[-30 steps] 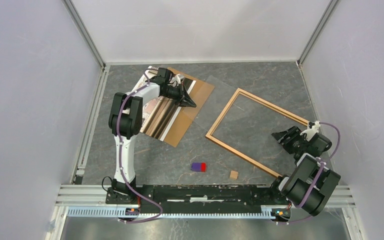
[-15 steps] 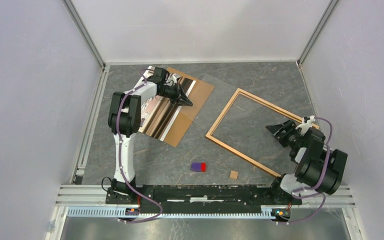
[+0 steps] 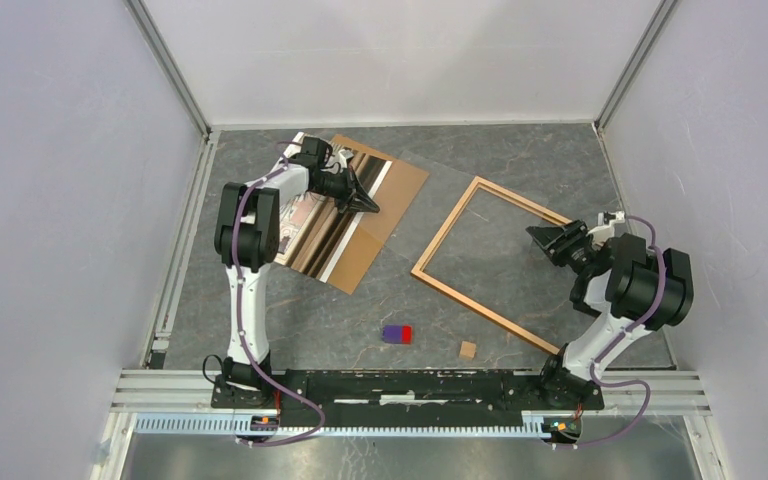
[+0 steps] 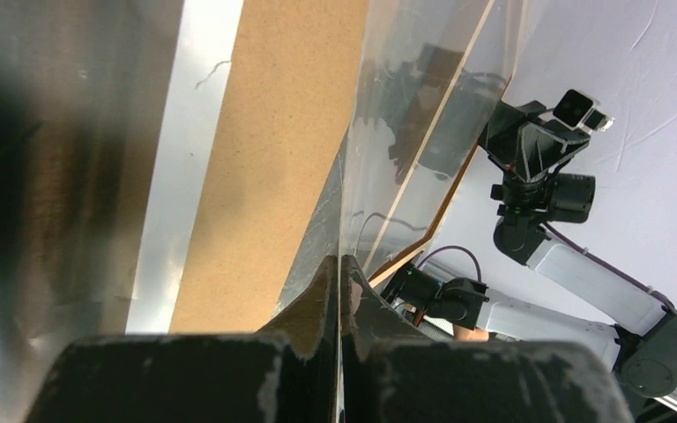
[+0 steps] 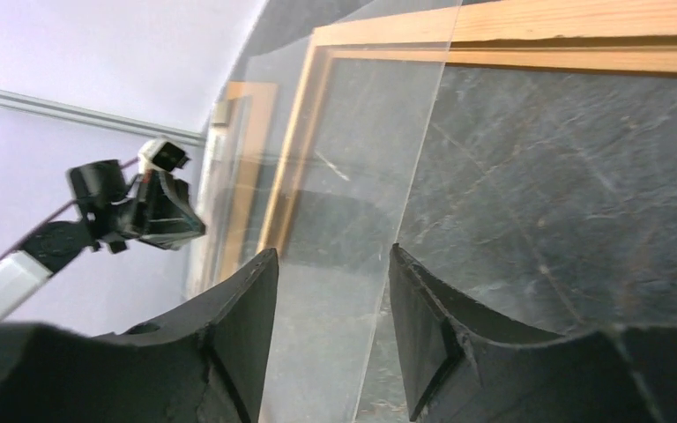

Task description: Put the photo into the frame

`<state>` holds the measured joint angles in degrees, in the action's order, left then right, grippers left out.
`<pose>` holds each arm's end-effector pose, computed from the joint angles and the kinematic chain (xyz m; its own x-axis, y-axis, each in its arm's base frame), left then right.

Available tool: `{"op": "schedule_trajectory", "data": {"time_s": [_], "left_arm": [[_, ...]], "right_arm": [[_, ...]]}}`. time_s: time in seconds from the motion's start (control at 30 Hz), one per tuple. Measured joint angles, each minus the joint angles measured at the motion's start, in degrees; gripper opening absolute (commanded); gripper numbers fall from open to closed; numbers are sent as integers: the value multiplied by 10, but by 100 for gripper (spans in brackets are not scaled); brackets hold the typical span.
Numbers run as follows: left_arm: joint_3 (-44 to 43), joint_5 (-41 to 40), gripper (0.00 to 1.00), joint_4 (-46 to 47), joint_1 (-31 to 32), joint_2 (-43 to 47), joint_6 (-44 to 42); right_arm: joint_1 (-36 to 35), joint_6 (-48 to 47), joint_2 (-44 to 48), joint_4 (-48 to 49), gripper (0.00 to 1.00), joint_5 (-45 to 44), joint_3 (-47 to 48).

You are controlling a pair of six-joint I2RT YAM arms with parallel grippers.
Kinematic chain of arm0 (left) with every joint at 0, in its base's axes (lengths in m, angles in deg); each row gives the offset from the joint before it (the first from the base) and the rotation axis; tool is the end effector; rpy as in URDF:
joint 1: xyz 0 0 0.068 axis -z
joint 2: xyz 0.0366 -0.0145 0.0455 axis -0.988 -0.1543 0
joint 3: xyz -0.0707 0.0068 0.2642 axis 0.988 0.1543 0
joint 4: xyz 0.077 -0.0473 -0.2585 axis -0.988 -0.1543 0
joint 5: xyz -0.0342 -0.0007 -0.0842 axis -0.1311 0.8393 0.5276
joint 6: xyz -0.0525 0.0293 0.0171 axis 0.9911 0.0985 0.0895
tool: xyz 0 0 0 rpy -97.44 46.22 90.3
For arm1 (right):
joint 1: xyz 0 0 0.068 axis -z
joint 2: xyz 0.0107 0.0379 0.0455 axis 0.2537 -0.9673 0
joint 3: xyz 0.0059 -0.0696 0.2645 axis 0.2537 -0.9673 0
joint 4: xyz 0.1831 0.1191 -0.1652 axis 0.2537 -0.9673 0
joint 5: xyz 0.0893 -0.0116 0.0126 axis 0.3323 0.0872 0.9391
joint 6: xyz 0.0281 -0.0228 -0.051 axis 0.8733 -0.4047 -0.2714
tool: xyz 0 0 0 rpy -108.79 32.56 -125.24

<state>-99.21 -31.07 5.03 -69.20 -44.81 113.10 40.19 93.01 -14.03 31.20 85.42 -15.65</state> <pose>0.4672 -0.1375 0.1195 -0.9897 -0.1417 0.0209 -0.0933 0.5272 -0.8446 0.2601 -0.0851 0.0930 -0.4467 0.7821 -0.4344 -0.0023 0.4846 0.8747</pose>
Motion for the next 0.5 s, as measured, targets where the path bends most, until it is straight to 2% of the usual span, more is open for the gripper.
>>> {"op": "schedule_trajectory", "data": {"time_s": [0.17, 0.27, 0.3, 0.37, 0.47, 0.5], "left_arm": [[0, -1, 2, 0, -4, 0, 0], [0, -1, 2, 0, -5, 0, 0], [0, -1, 2, 0, -5, 0, 0], [0, 0, 2, 0, -5, 0, 0], [0, 0, 2, 0, -2, 0, 0], [0, -1, 2, 0, -2, 0, 0]], "right_arm": [[-1, 81, -14, 130, 49, 5, -43], [-1, 86, -12, 146, 62, 4, -53], [-1, 72, -6, 130, 68, 1, -53], [-2, 11, 23, 34, 74, -8, -43], [-6, -94, 77, -148, 77, -47, -8], [-7, -114, 85, -179, 78, -55, 0]]}}
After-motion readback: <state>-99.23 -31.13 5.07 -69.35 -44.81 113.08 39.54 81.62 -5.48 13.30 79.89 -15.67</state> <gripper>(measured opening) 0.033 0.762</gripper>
